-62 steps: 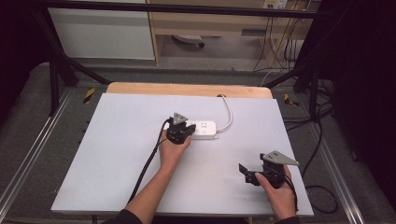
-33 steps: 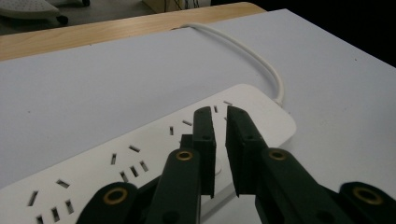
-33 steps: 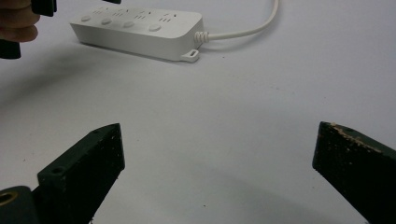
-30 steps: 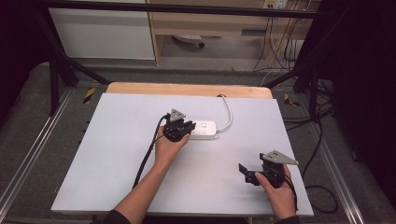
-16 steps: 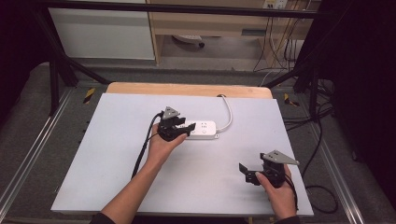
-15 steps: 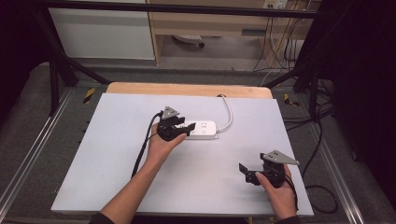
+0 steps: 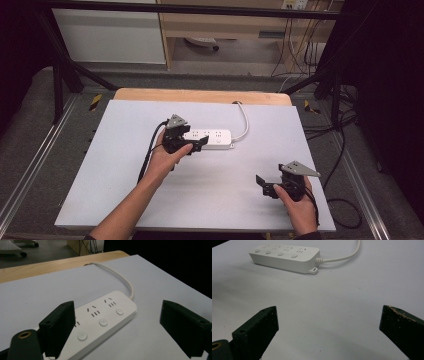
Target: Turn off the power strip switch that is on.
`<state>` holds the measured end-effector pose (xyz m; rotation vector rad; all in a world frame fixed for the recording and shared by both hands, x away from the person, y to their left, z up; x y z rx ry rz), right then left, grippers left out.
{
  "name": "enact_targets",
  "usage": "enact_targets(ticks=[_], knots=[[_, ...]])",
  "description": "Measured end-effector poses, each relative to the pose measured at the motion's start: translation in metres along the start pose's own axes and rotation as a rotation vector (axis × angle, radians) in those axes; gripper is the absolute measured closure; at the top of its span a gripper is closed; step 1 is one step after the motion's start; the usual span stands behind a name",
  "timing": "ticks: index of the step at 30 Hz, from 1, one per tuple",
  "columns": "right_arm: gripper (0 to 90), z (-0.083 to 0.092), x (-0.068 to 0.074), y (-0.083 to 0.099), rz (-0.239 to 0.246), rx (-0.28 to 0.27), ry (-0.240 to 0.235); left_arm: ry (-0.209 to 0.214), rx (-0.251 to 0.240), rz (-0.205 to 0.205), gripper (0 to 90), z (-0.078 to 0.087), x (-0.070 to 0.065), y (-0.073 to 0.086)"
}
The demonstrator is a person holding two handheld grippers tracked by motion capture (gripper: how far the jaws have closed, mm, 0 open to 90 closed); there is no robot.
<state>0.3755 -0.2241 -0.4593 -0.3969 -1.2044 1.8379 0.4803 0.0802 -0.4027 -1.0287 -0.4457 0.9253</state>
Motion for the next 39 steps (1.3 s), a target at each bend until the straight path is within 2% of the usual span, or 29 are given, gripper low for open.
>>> enact_targets(ticks=[9,14,22,39], knots=[[3.1,-0.001,0.001,0.000,0.006,0.005,0.001,-0.007,-0.004,-0.020,11.5,0.025,0.004,0.000],[3.0,-0.001,0.001,0.001,0.008,0.005,0.003,-0.006,-0.004,-0.016,10.9,0.036,0.008,0.004],[3.0,-0.003,0.001,0.001,0.010,0.012,0.003,-0.034,-0.002,-0.022,10.7,0.053,0.022,0.012],[2.3,-0.005,0.002,0.002,0.008,0.019,0.003,-0.075,0.014,0.007,8.2,0.088,0.049,0.037]])
Point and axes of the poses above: each handheld gripper's, and its own axes: z roughly backward along the jaws, y roughly out of its underside, x roughly to its left, the point moved 5 cm from there along -z, roughly forward along the jaws, and after that the axes turned 9 degrees about -y, right-handed, at the moved point
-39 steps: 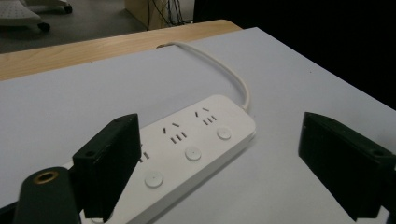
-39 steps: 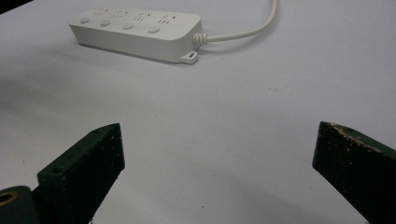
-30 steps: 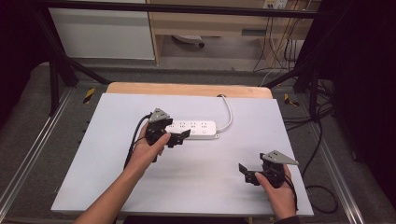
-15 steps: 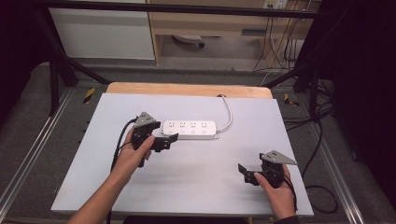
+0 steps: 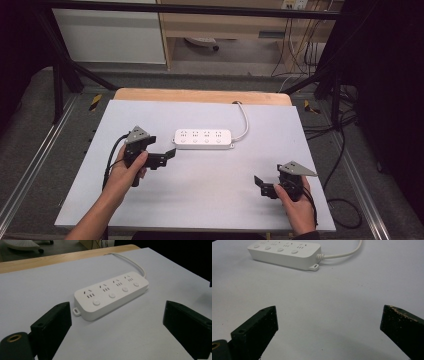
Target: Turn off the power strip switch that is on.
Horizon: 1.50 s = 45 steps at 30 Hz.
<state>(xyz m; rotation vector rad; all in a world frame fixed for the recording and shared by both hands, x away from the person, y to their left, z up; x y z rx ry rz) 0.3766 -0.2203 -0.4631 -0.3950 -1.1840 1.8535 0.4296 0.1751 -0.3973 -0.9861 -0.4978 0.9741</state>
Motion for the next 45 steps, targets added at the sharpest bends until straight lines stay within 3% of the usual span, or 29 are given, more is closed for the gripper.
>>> enact_targets(ticks=[30,45], knots=[[2.3,0.000,0.000,0.001,0.012,0.005,0.007,-0.094,-0.028,0.084,8.2,0.063,0.055,0.046],[2.4,-0.001,-0.001,0.002,0.009,0.006,0.024,-0.121,-0.011,0.107,8.7,0.073,0.063,0.077]])
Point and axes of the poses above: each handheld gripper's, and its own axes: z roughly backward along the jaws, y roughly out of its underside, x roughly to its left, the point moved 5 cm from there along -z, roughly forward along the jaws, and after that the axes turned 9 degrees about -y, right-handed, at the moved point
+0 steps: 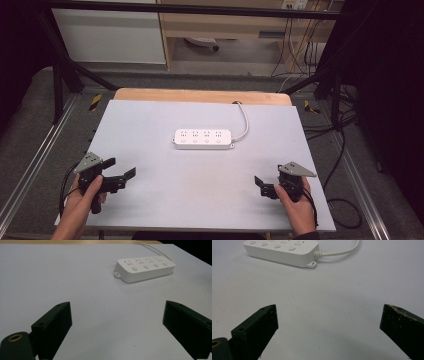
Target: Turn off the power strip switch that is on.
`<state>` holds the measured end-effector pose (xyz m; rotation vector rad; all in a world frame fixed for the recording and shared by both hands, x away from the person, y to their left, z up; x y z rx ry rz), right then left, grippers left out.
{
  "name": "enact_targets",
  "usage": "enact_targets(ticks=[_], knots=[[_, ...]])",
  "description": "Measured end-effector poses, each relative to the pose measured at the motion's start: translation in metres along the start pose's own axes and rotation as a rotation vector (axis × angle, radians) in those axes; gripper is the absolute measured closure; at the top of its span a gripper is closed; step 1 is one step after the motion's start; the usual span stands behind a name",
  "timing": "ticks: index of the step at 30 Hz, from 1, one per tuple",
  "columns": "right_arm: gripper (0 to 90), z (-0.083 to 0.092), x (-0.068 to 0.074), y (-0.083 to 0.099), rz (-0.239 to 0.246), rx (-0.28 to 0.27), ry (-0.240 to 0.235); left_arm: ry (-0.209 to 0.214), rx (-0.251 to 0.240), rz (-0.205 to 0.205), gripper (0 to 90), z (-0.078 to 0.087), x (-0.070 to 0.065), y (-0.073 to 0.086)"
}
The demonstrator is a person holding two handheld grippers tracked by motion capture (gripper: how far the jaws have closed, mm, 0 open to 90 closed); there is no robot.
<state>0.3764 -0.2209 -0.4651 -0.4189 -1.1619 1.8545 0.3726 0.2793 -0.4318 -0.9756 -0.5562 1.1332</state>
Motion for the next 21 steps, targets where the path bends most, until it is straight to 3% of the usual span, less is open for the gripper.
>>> enact_targets(ticks=[13,15,18,21], knots=[[2.6,-0.002,-0.005,0.003,-0.012,0.019,0.035,-0.012,-0.001,0.009,9.2,0.006,0.001,0.018],[2.7,-0.003,-0.009,0.005,-0.011,0.034,0.051,-0.022,0.000,0.014,9.6,0.005,-0.002,0.023],[3.6,-0.005,-0.015,0.011,-0.039,0.074,0.083,-0.033,0.022,-0.034,10.0,0.002,-0.007,0.029],[3.5,-0.009,-0.022,0.017,-0.061,0.112,0.114,-0.041,0.015,-0.012,9.9,0.001,-0.006,0.027]])
Point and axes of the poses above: each handheld gripper's, and its own axes: z roughly backward along the jaws, y roughly out of its underside, x roughly to its left, the point moved 5 cm from there along -z, roughly forward along the jaws, and after that the axes turned 9 degrees about -y, right-handed, at the moved point
